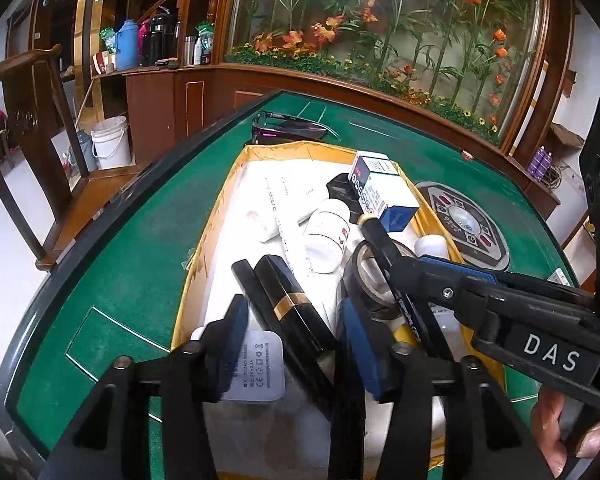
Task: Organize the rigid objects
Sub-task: 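Lower both markers into the tray and open both grippers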
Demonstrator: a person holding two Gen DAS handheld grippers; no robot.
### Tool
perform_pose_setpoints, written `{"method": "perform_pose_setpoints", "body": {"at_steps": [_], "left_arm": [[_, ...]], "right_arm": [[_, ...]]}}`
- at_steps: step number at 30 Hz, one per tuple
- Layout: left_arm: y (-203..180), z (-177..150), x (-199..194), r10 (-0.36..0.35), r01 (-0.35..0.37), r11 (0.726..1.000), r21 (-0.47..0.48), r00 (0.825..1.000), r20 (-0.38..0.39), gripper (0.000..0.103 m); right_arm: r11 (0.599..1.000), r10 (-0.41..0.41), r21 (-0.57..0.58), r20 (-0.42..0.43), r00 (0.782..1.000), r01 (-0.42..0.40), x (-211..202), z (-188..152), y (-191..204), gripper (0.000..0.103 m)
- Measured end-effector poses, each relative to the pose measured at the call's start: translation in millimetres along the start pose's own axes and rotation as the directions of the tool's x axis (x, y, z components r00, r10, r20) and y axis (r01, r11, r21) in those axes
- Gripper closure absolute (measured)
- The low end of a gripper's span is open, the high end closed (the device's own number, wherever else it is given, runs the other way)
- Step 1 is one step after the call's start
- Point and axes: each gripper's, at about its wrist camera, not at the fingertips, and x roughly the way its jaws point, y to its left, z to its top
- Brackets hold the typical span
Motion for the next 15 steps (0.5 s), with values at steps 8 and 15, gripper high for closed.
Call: {"method": "perform_pose_setpoints", "body": {"at_steps": [8,15], "left_arm": [[-0.1,3.9,-11.9,0.011,-0.01,1.0,-0.009,1.0,0.027,0.038],[-3.5,7.2,-20.4,0.015,-0.015,1.0,0.0,0.999,0.04,0.037]], "right_arm": [[1.0,0.002,0.008,0.055,0.998,-0.003,-12.7,4.1,-2.3,0.068],[1.0,0.015,0.02,0.069,0.998,-0.016,-19.4,5.2,-4.0,0.068]]}}
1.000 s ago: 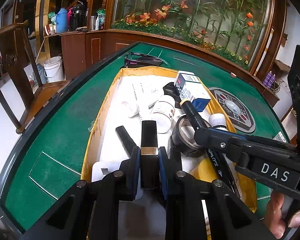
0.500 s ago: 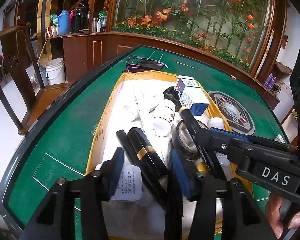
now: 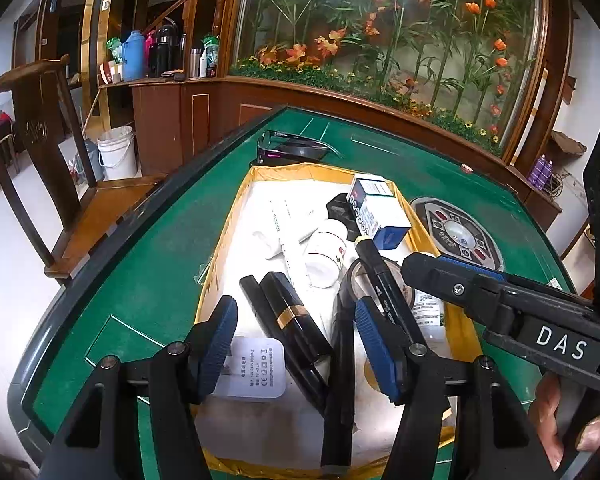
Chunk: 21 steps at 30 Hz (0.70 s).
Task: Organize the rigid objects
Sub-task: 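Lower both markers into the tray and open both grippers, then move back to the table and grasp the white barcode box with the right gripper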
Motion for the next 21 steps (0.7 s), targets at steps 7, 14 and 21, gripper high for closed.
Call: {"method": "perform_pose_setpoints", "body": {"at_steps": [7,14,21], "left_arm": [[-2.4,2.5,-9.3,0.008,-0.008,1.0,0.005,1.0,0.015,0.036],[-10.7,4.0,-15.5,0.006,-0.007,1.0,0.019,1.0,0.024,0.035],[-41.8,1.9,-19.3,-0.029,0.027,0.996,0.086,0.999,0.021,0.035]], "right_arm": [[1.0,0.012,0.008,0.02,1.0,-0.012,-11.1,0.5,-1.8,0.063],[0.999,0.022,0.033,0.035,0.999,-0.023,-23.9,-0.1,-12.5,0.063],[0.996,0.01,0.092,0.069,0.998,-0.017,-47.9,0.6,-44.5,0.063]]}}
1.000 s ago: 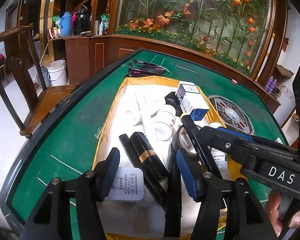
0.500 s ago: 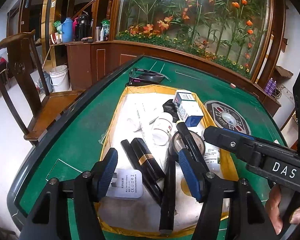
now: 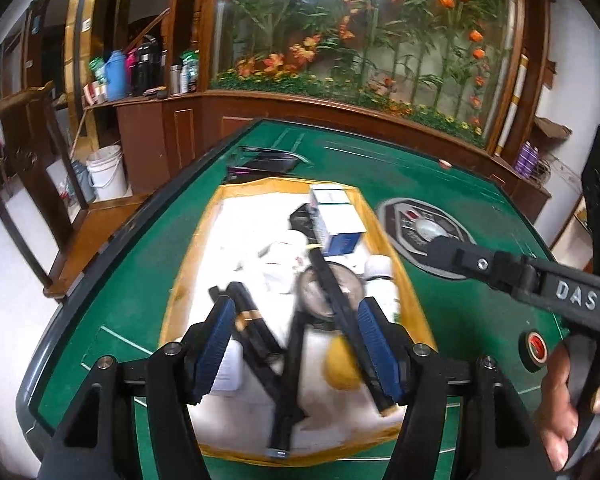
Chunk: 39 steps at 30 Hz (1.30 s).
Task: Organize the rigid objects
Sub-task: 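Move back to the table and grasp the white barcode box with the right gripper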
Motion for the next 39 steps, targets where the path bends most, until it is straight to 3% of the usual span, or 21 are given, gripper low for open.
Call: {"method": "perform_pose_setpoints", "body": {"at_steps": [8,13,17,19,21,25,30,33,35,39], "left_arm": [[-57.1,-2.3,-2.4,-0.073,0.075,0.99,0.122,0.997,-0.022,0.031],[-101.0,-12.7,2.1,-0.129,0.14,0.965,0.223,0.99,-0.061,0.029],[-132.4,-23.8,7.7,-0.166,0.19,0.939,0.285,0.98,-0.107,0.029],[-145.9,-31.6,10.5,-0.179,0.212,0.926,0.313,0.975,-0.131,0.029],[-156.8,-37.8,12.7,-0.186,0.227,0.916,0.331,0.971,-0.151,0.029],[-172.7,-47.4,13.5,-0.209,0.266,0.897,0.353,0.959,-0.19,0.029],[-186.6,-52.3,9.7,-0.256,0.323,0.873,0.364,0.941,-0.222,0.025],[-196.5,-53.5,8.5,-0.289,0.366,0.857,0.364,0.925,-0.248,0.024],[-206.0,-54.1,7.4,-0.313,0.396,0.841,0.369,0.912,-0.264,0.023],[-233.3,-55.1,9.7,-0.358,0.457,0.801,0.386,0.883,-0.302,0.017]], "right_arm": [[0.997,-0.06,0.054,0.022,0.998,0.059,-32.1,-0.5,-52.6,0.063],[0.98,-0.178,0.101,0.064,0.982,0.171,-65.6,-1.4,-111.6,0.055],[0.937,-0.325,0.164,0.091,0.941,0.308,-92.6,-5.9,-168.8,0.053],[0.892,-0.422,0.229,0.112,0.9,0.39,-108.5,-10.0,-202.6,0.049],[0.843,-0.493,0.292,0.079,0.867,0.452,-117.0,-9.9,-231.9,0.045],[0.841,-0.464,0.307,-0.011,0.886,0.445,-111.0,-8.3,-265.1,0.041],[0.853,-0.466,0.217,-0.09,0.88,0.474,-88.3,-12.6,-264.5,0.041],[0.835,-0.509,0.183,-0.101,0.855,0.519,-80.2,-16.4,-261.6,0.041],[0.835,-0.501,0.19,-0.124,0.857,0.516,-76.9,-20.0,-265.6,0.065],[0.845,-0.471,0.237,-0.096,0.877,0.48,-88.3,-21.0,-264.9,0.065]]}}
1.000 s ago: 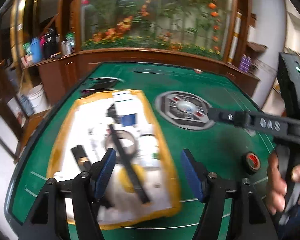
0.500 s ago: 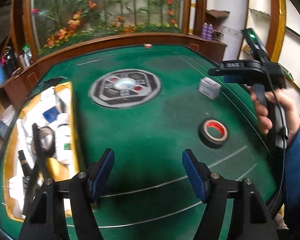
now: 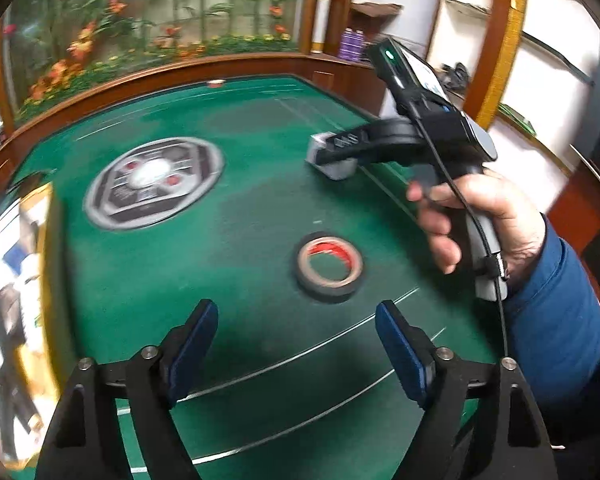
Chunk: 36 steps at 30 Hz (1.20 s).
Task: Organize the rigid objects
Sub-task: 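Move back to the table and grasp the white barcode box with the right gripper, then grasp the black tape roll with the left gripper while the right holds the box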
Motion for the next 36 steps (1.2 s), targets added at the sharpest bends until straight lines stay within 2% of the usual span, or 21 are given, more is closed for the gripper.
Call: {"method": "perform_pose_setpoints", "body": {"at_steps": [4,9,16,18,20,32,36], "left_arm": [[-17.0,11.2,25.2,0.002,0.0,0.999,0.055,0.999,-0.046,0.015],[-26.6,20.4,58.5,0.014,-0.008,0.999,0.053,0.994,-0.112,0.015],[-31.3,25.1,83.2,0.069,-0.062,0.997,0.053,0.989,-0.134,0.016],[-31.2,23.6,82.0,0.1,-0.095,0.994,0.056,0.989,-0.112,0.023],[-33.0,22.8,78.1,0.094,-0.088,0.994,0.058,0.99,-0.106,0.037],[-19.3,10.5,57.9,0.19,-0.187,0.981,0.055,0.98,-0.053,0.038],[-13.9,9.1,52.9,0.237,-0.235,0.97,0.067,0.971,-0.03,0.037]], "right_arm": [[0.999,0.042,0.03,0.023,0.999,-0.042,-10.9,0.8,-1.0,0.065],[0.995,0.068,0.067,0.054,0.996,-0.071,-22.8,5.3,-7.0,0.065],[0.993,0.088,0.073,0.09,0.992,-0.095,-36.2,7.2,-5.6,0.065],[0.992,0.097,0.069,0.093,0.991,-0.103,-38.1,7.3,-3.8,0.065],[0.992,0.104,0.065,0.095,0.99,-0.11,-39.5,7.3,-1.7,0.065],[0.993,0.115,0.012,0.078,0.99,-0.116,-34.6,0.2,15.6,0.064],[0.992,0.123,-0.014,0.067,0.99,-0.122,-31.7,-3.8,24.4,0.065]]}}
